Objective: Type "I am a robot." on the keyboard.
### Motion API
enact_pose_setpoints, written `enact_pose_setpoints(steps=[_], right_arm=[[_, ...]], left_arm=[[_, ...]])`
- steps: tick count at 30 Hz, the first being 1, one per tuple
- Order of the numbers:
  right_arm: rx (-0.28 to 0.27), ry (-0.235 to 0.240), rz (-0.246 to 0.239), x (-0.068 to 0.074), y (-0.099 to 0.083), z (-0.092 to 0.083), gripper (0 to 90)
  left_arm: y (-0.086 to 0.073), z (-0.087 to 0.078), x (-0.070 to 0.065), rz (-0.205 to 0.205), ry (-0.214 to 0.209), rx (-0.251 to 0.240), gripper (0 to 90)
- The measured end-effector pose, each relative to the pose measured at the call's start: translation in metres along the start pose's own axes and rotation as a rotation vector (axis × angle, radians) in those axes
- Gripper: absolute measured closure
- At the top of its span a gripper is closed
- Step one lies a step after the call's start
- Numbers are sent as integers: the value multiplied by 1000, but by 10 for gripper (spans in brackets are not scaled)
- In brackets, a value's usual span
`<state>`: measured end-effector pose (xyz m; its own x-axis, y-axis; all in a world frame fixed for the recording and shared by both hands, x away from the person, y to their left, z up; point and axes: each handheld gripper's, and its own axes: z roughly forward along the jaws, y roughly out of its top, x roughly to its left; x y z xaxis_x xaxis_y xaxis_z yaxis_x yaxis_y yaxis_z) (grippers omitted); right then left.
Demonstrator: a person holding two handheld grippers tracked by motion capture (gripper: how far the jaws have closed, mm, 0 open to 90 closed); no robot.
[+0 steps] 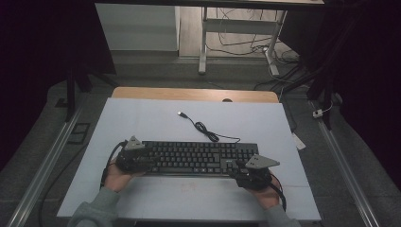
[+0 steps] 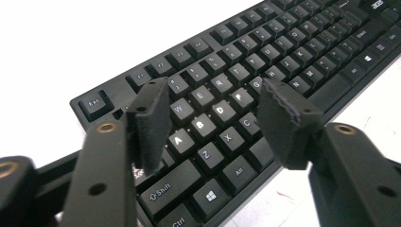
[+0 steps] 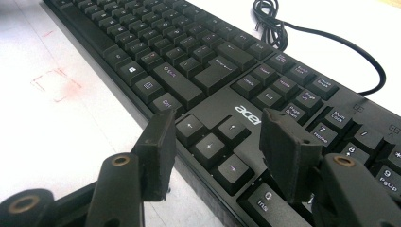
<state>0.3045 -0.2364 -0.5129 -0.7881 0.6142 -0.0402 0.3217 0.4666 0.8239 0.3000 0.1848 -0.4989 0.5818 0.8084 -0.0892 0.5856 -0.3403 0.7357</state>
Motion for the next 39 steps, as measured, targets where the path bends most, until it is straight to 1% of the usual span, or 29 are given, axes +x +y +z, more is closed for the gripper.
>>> enact_pose_setpoints(steps=[4,6,11,14,16,23,31,39], right_arm=[[3,-7,-3,0,0,0,464],[2,-1,-3,0,0,1,464],[8,-3,-5,1,0,1,463],[10,-4,-7,1,0,1,463],[10,-5,-8,1,0,1,463],[11,-7,-10,1,-1,2,461],[15,-8,-11,1,-1,2,460],[17,-9,-12,1,-1,2,459]], left_arm=[[-2,2,2,5,11,8,549],[-3,3,4,3,20,10,594],[-5,6,8,2,35,21,748],[-6,9,9,1,30,35,845],[-7,11,10,2,28,44,883],[-9,18,10,15,42,83,887],[-10,21,10,14,55,88,887],[-10,22,11,14,54,87,887]])
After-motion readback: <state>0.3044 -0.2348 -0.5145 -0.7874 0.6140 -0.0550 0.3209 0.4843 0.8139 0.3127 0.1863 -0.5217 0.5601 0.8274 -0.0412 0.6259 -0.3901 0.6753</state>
